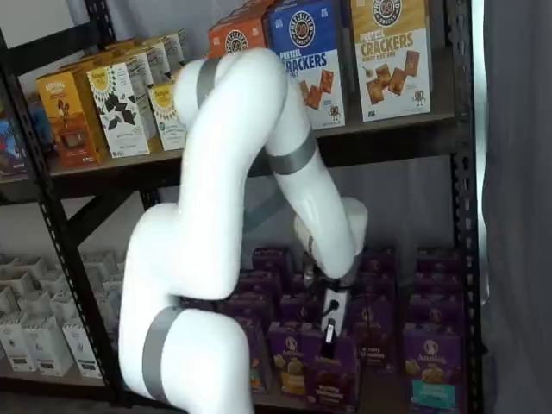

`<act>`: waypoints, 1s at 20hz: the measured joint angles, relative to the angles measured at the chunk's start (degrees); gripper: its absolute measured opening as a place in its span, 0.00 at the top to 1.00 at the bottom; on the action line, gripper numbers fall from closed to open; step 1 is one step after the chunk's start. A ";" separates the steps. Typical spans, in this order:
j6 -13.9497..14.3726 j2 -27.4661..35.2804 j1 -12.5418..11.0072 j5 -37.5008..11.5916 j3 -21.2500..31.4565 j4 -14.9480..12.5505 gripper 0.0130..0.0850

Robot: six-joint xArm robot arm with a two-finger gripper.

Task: Pick up the purple box with a brown patch in the center, on the bottom shelf, the fifth box from the left

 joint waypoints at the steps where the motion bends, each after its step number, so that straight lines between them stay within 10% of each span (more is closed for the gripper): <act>1: -1.15 -1.31 0.64 -0.79 1.76 1.85 0.67; 11: -2.18 -13.02 7.05 -7.63 14.78 9.10 0.67; 20: 11.61 -24.59 7.66 -8.17 22.74 -4.54 0.67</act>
